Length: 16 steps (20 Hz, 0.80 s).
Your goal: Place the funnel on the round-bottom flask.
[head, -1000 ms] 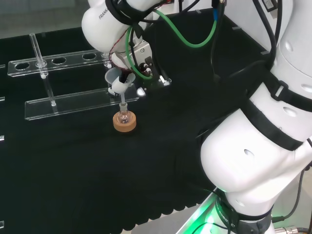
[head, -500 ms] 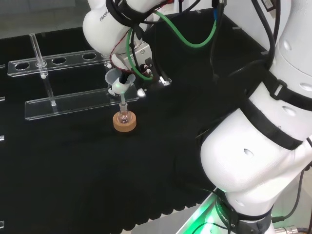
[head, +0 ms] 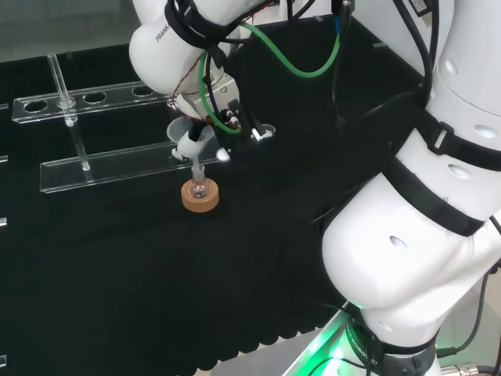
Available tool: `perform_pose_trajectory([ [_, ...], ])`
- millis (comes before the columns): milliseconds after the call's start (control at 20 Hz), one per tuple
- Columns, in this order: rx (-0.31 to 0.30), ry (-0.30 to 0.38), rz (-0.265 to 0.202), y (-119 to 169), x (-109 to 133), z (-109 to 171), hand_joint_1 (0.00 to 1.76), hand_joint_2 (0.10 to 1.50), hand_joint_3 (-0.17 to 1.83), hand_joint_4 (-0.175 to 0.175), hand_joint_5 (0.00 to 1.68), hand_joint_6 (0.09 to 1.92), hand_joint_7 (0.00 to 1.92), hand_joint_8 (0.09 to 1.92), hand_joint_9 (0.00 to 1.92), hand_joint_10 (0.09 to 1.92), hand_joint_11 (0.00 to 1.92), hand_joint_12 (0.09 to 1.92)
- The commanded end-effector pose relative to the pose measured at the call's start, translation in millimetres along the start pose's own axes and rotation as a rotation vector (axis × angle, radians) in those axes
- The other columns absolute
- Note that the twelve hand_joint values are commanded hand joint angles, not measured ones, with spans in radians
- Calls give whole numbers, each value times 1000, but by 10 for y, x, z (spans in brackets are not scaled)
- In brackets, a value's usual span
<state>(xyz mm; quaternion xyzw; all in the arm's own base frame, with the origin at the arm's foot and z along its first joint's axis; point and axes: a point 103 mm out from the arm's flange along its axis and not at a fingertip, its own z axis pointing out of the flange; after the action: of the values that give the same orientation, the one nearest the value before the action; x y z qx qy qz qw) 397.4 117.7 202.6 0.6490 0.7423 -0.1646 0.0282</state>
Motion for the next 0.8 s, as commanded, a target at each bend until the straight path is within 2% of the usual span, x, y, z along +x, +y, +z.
perform_pose_trajectory([
  [50, -1, 10, -13, -20, -101, 59, 676, 811, 503, -92, 641, 771, 756, 914, 1028, 756, 647, 1241],
  [800, 1, 61, -40, 17, -143, 238, 677, 808, 509, -91, 639, 772, 737, 912, 974, 738, 646, 1240],
])
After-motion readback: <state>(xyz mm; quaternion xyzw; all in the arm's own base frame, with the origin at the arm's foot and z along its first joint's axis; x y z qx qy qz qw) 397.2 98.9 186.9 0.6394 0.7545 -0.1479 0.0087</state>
